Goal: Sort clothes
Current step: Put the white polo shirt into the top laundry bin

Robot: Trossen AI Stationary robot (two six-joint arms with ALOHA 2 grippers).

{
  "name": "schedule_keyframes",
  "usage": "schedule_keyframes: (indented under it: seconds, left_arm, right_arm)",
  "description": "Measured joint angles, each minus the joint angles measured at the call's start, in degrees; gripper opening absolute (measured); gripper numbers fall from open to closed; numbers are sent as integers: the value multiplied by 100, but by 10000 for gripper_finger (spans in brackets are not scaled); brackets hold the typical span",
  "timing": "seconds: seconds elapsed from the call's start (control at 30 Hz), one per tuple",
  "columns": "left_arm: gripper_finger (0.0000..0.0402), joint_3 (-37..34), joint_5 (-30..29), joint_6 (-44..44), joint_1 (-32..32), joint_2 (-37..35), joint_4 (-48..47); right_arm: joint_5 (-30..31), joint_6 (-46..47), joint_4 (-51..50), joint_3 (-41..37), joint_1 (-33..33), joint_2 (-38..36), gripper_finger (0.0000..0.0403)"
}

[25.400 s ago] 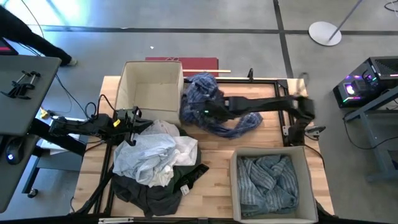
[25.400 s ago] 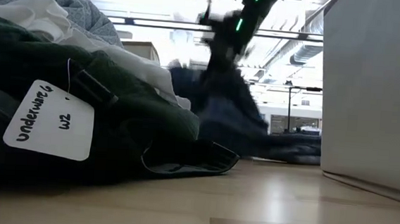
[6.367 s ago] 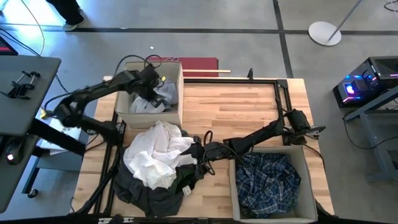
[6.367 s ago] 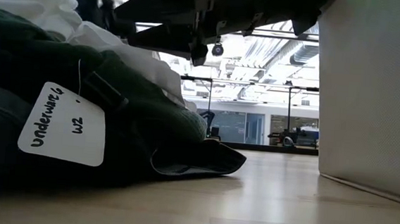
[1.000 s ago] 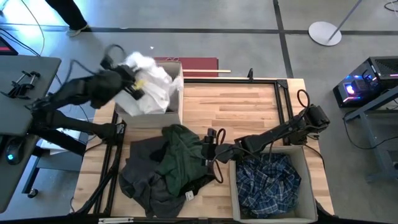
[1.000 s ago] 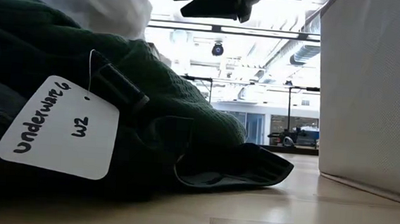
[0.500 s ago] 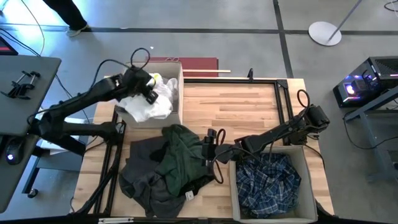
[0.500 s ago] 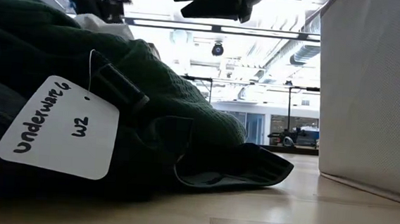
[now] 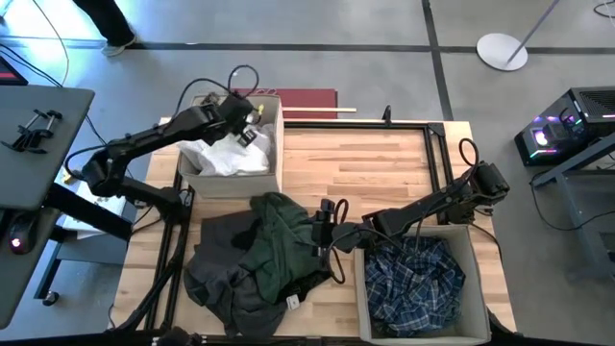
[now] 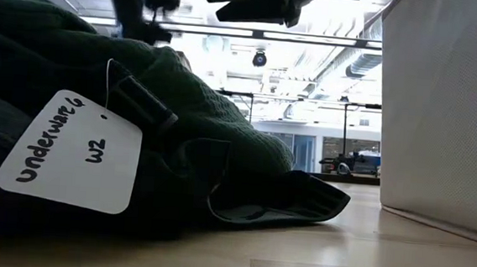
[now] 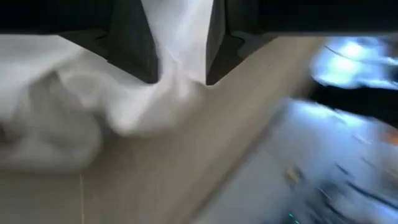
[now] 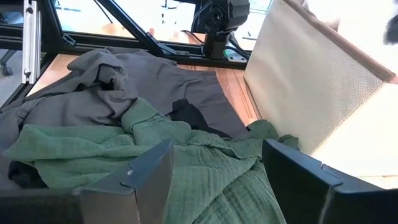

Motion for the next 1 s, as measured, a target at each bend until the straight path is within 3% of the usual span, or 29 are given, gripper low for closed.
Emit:
schedule_keyframes:
  seconds: [0.1,0.27,0.4,0.5,0.6,0.8,1.0]
  left_arm:
    - [100,671,-466,398,-414,-148,-9]
    - [82,1495,-460,375,-1109,-591,-581]
    - [74,1674,365,-379,-1310,-1022,-1799]
    - [65,1489,1149,-1052,-1056,-1224,-2592]
    - [50,978,1672,-1285,-684,-1314,-2790]
    - [19,-628,2599,-941,89,-1015,-1215]
    - [1,-1573,3044,-660,723,226,606]
  right_arm:
    - [-2,8,-12,2,0,0,239]
    - [0,145,-44,2,16,2,239]
    - [0,146,-80,2,64,2,239]
    - [-2,129,-79,2,74,2,239]
    - [-2,120,-78,2,73,2,239]
    - [-1,101,-76,2,70,2,239]
    - [-2,101,-76,2,70,2,239]
